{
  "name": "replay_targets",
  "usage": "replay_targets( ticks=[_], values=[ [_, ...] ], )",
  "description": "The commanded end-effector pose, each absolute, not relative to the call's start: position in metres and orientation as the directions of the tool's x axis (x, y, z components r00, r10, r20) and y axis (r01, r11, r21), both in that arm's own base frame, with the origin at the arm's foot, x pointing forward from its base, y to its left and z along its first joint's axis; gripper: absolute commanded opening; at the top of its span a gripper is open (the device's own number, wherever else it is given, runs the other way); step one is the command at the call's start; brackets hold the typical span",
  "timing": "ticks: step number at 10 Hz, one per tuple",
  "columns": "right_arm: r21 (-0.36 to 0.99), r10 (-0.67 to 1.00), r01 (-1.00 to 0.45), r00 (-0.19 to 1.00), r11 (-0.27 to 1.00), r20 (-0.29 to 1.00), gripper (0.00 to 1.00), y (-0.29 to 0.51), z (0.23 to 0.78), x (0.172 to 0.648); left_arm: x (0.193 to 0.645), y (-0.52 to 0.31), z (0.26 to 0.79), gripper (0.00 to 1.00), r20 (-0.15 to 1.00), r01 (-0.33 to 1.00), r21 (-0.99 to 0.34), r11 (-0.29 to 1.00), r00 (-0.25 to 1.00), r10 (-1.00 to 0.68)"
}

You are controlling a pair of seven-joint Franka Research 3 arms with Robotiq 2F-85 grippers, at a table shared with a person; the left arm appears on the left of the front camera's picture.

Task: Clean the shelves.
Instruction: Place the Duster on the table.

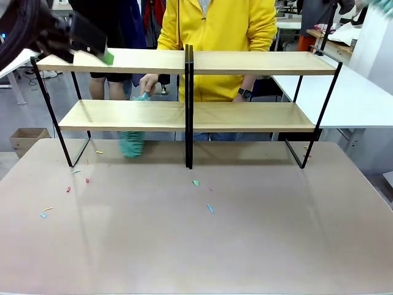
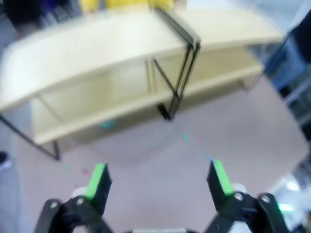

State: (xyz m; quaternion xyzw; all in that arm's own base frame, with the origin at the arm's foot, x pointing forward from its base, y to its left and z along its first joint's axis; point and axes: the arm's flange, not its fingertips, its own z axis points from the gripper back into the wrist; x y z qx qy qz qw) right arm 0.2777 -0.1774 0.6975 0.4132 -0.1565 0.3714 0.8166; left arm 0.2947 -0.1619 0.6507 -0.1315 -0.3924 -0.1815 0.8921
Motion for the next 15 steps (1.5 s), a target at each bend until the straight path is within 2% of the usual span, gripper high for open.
replay_targets(
  ticks=[1,2,3,4,5,6,8,10,13,15],
  values=[
    [0.536,0.699,-0.790,0.563,0.298,0.441,0.12,-0.148,0.659,0.302,0.319,-0.114,0.633,1.00,0.610,0.481,-0.227,0.847,0.748,-0.262],
    [0.552,0.732,-0.781,0.555,0.293,0.396,0.12,-0.130,0.639,0.314,0.328,-0.094,0.618,1.00,0.589,0.531,-0.327,0.782,0.761,-0.271],
    [0.567,0.755,-0.765,0.557,0.305,0.346,0.12,-0.108,0.617,0.329,0.342,-0.075,0.600,1.00,0.606,0.635,-0.433,0.640,0.731,-0.315],
    [0.605,0.791,-0.751,0.527,0.264,0.310,0.12,-0.082,0.590,0.347,0.365,-0.061,0.570,1.00,0.673,0.736,-0.471,0.486,0.656,-0.341],
    [0.626,0.819,-0.738,0.507,0.252,0.268,0.12,-0.061,0.563,0.360,0.390,-0.047,0.529,1.00,0.709,0.828,-0.425,0.367,0.556,-0.433],
    [0.648,0.843,-0.719,0.492,0.253,0.216,0.12,-0.045,0.535,0.369,0.414,-0.033,0.483,1.00,0.740,0.880,-0.434,0.191,0.469,-0.482],
    [0.684,0.864,-0.690,0.472,0.237,0.177,0.12,-0.020,0.489,0.378,0.438,-0.021,0.426,1.00,0.767,0.882,-0.430,0.194,0.470,-0.436],
    [0.684,0.873,-0.677,0.472,0.271,0.122,0.12,-0.009,0.463,0.379,0.433,-0.004,0.390,1.00,0.840,0.906,-0.393,0.159,0.424,-0.338],
    [0.691,0.872,-0.667,0.477,0.278,0.110,0.12,-0.011,0.460,0.381,0.402,0.011,0.413,1.00,0.914,0.928,-0.343,0.142,0.365,-0.176],
    [0.696,0.869,-0.657,0.485,0.291,0.095,0.12,-0.016,0.460,0.382,0.347,0.020,0.451,1.00,0.946,0.932,-0.237,0.276,0.286,-0.155]
  ],
)
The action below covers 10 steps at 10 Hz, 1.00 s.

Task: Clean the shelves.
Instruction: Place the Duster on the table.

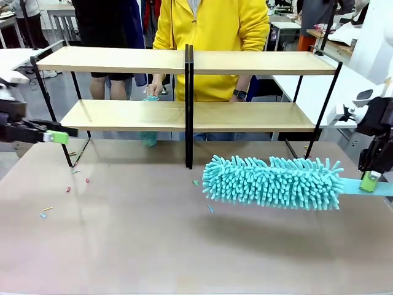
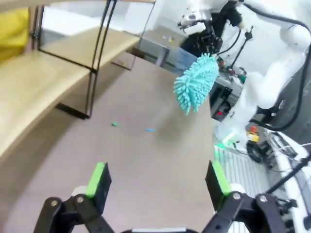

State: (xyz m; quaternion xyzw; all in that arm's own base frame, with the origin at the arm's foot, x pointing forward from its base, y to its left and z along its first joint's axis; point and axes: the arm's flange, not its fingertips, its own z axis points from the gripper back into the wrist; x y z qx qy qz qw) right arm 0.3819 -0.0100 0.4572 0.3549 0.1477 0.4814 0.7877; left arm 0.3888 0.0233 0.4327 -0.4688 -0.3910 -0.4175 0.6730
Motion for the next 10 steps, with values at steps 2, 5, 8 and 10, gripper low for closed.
replay_targets(
  ticks=[2,5,8,10],
  values=[
    [0.709,0.867,-0.644,0.490,0.289,0.092,0.12,-0.015,0.456,0.384,0.294,0.026,0.469,1.00,0.968,0.909,-0.143,0.391,0.211,-0.136],
    [0.707,0.863,-0.641,0.498,0.297,0.089,0.12,-0.014,0.455,0.386,0.291,0.026,0.462,1.00,0.956,0.890,-0.175,0.421,0.256,-0.144],
    [0.680,0.811,-0.633,0.577,0.369,0.096,0.12,-0.018,0.444,0.399,0.304,0.022,0.465,1.00,0.935,0.886,-0.224,0.407,0.313,-0.167],
    [0.697,0.824,-0.626,0.559,0.349,0.089,0.12,-0.018,0.441,0.397,0.301,0.034,0.458,1.00,0.934,0.884,-0.230,0.406,0.317,-0.162]
  ],
)
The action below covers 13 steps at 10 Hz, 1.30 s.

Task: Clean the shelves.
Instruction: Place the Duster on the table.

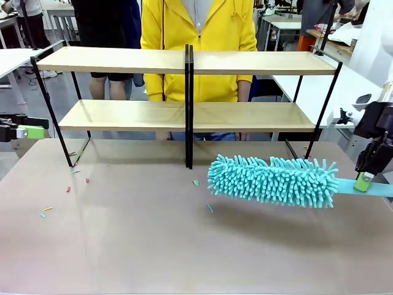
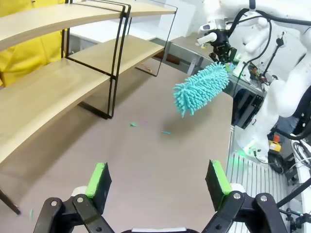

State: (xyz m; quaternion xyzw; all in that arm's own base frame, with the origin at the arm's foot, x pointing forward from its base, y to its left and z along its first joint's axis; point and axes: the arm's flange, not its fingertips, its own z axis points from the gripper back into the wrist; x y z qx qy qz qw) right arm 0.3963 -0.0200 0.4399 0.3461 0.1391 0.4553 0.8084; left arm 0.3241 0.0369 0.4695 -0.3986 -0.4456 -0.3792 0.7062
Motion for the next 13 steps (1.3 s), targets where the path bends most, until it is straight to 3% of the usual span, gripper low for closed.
replay_targets(
  ticks=[1,2,3,4,5,7,9,10,11,12,13],
  values=[
    [0.694,0.829,-0.627,0.554,0.353,0.078,0.71,-0.019,0.441,0.397,0.302,0.034,0.458,1.00,0.933,0.884,-0.238,0.403,0.324,-0.160],
    [0.687,0.814,-0.622,0.576,0.374,0.078,0.71,-0.023,0.442,0.399,0.305,0.032,0.460,1.00,0.929,0.882,-0.245,0.401,0.332,-0.162],
    [0.675,0.779,-0.611,0.621,0.413,0.085,1.00,-0.032,0.443,0.404,0.309,0.030,0.462,1.00,0.921,0.874,-0.269,0.405,0.356,-0.156],
    [0.685,0.726,-0.589,0.676,0.429,0.126,0.75,-0.042,0.448,0.406,0.313,0.026,0.464,1.00,0.919,0.877,-0.278,0.392,0.362,-0.158],
    [0.694,0.653,-0.564,0.737,0.448,0.177,1.00,-0.052,0.455,0.407,0.330,0.017,0.471,1.00,0.891,0.868,-0.330,0.370,0.416,-0.181],
    [0.800,0.413,-0.452,0.865,0.395,0.285,1.00,-0.066,0.479,0.400,0.376,0.000,0.473,1.00,0.788,0.790,-0.535,0.301,0.595,-0.160],
    [0.976,0.227,-0.147,0.968,0.159,0.109,1.00,-0.069,0.490,0.391,0.385,0.007,0.456,1.00,0.766,0.762,-0.598,0.249,0.635,-0.101],
    [0.996,0.121,-0.033,0.992,0.082,0.023,1.00,-0.063,0.488,0.393,0.382,0.011,0.455,1.00,0.767,0.760,-0.605,0.238,0.636,-0.080],
    [0.997,-0.017,0.051,0.999,0.052,-0.051,0.75,-0.053,0.486,0.399,0.380,0.018,0.454,1.00,0.769,0.759,-0.606,0.239,0.636,-0.068],
    [0.975,0.011,0.218,0.976,0.032,-0.219,0.75,-0.042,0.487,0.404,0.379,0.023,0.451,1.00,0.746,0.725,-0.635,0.265,0.665,-0.034],
    [0.987,0.215,-0.068,0.976,0.147,0.035,0.75,-0.071,0.487,0.393,0.379,0.022,0.454,1.00,0.723,0.704,-0.658,0.266,0.690,-0.039]
  ],
)
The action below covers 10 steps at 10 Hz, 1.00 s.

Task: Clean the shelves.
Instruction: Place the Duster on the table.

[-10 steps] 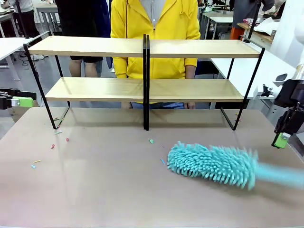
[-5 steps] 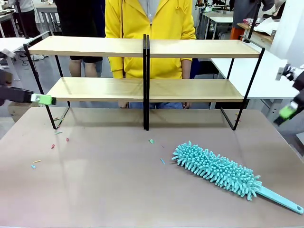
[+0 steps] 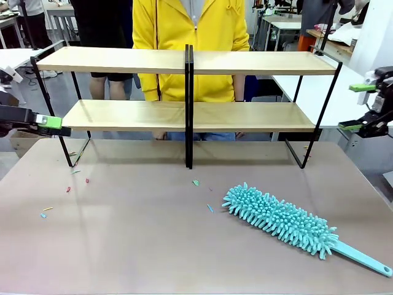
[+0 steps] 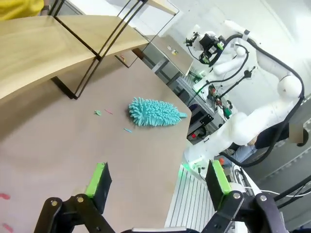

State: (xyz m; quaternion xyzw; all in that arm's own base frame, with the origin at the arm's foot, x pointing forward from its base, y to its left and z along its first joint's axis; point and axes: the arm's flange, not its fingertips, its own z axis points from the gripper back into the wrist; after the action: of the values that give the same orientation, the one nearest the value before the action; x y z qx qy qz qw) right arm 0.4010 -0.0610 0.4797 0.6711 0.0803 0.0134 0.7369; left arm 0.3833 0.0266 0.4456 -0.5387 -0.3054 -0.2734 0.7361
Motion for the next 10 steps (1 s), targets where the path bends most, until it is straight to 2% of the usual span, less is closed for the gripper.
replay_targets(
  ticks=[1,10],
  values=[
    [0.987,0.215,-0.068,0.976,0.147,0.035,0.75,-0.0714,0.4873,0.3933,0.3844,0.0202,0.4443,1.00,0.754,0.747,-0.613,0.258,0.650,-0.091],
    [0.987,0.215,-0.068,0.976,0.147,0.035,0.75,-0.0714,0.4873,0.3933,0.3844,0.0202,0.4443,1.00,0.754,0.747,-0.613,0.258,0.650,-0.091]
  ],
)
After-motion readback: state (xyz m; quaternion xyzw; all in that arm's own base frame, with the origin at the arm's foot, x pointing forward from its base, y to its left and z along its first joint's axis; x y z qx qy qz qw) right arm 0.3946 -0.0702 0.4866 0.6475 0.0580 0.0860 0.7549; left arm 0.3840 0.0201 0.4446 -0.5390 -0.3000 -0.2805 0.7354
